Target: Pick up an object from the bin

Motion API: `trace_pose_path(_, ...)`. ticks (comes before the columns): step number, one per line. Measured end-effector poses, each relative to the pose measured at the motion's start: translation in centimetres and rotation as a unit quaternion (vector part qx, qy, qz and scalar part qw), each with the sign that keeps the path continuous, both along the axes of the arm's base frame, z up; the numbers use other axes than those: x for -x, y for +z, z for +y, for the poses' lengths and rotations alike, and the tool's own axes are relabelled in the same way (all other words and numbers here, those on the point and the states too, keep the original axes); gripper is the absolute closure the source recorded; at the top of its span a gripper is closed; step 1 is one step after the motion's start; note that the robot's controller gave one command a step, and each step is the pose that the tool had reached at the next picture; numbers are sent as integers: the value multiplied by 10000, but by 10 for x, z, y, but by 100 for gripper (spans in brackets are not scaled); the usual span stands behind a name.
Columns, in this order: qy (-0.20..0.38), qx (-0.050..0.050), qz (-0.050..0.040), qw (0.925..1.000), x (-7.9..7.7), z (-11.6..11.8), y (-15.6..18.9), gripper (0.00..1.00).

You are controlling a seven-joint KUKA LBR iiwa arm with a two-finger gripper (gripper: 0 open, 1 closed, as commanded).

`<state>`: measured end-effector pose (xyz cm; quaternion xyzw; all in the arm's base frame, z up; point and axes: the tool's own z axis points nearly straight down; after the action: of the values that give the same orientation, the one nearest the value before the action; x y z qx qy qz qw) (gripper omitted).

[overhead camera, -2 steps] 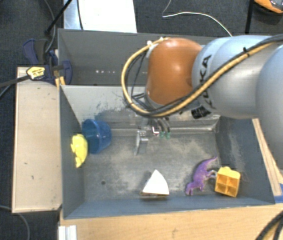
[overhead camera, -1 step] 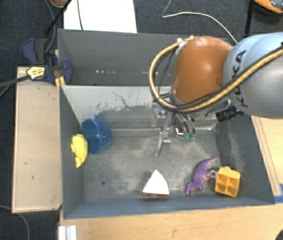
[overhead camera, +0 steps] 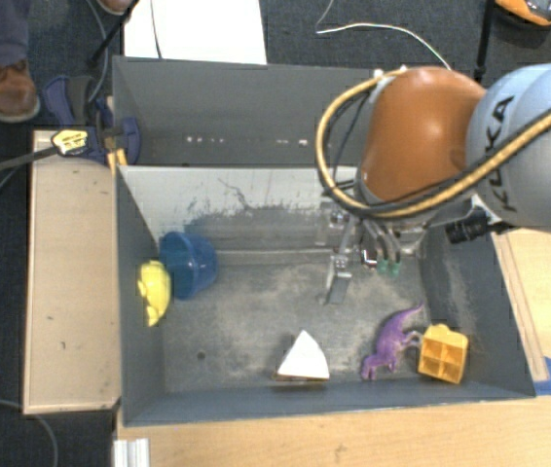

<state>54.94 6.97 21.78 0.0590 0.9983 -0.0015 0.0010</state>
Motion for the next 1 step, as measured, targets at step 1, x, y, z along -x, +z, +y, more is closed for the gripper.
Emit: trace_pose_path(1,-120,-28,21,9999,46,18,22,0)
